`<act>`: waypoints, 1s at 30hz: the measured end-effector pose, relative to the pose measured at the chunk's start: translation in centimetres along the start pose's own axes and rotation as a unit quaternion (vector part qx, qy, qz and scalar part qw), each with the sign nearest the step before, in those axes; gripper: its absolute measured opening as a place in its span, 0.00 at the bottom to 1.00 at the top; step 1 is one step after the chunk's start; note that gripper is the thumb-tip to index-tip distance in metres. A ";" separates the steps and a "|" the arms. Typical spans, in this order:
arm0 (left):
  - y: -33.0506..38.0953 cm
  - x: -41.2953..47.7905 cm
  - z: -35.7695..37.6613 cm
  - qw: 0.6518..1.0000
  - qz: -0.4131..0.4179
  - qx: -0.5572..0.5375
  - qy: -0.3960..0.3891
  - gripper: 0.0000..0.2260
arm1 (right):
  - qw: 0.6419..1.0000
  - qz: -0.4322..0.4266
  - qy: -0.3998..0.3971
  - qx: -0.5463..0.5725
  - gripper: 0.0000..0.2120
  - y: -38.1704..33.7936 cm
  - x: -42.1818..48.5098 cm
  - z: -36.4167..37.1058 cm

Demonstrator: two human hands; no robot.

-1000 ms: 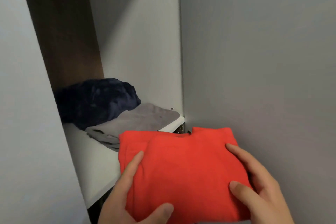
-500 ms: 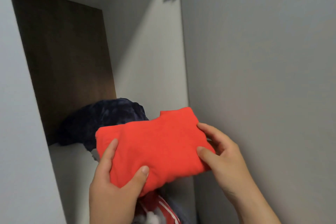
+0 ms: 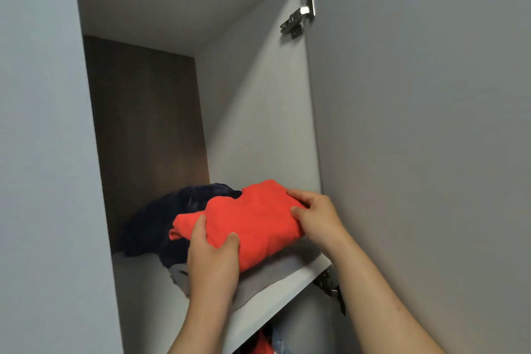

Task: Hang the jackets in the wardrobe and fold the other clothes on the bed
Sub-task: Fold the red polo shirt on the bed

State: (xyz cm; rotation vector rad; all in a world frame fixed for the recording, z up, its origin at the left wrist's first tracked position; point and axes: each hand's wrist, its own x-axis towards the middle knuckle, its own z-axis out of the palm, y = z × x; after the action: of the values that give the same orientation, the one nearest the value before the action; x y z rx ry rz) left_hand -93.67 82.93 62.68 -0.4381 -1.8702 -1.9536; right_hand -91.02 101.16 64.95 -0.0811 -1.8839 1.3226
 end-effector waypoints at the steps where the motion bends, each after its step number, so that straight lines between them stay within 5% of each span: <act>1: 0.0 0.1 0.2 1.000 -0.008 0.017 0.007 0.29 | 1.000 0.003 -0.007 0.002 0.24 0.4 0.8 0.5; 13: -0.9 0.4 0.2 0.981 -0.136 0.121 -0.069 0.33 | 0.987 0.085 -0.057 -0.120 0.16 6.2 2.7 1.3; 18: 0.5 0.5 -0.2 0.941 0.044 0.337 -0.002 0.37 | 0.971 0.022 -0.014 -0.237 0.15 4.9 3.5 1.4; 22: 0.5 1.9 0.8 0.874 0.112 0.453 -0.136 0.25 | 0.958 -0.049 -0.114 -0.257 0.14 3.5 3.7 3.2; 30: -2.0 2.0 1.4 0.843 -0.058 0.474 -0.248 0.28 | 0.927 0.051 -0.205 -0.310 0.21 6.0 2.4 4.0</act>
State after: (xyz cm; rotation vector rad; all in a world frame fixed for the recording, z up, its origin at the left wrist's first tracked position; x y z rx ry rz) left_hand -96.47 84.24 62.02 -0.5271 -2.9299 -0.7503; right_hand -97.45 101.99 61.01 -0.2431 -2.6374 0.7943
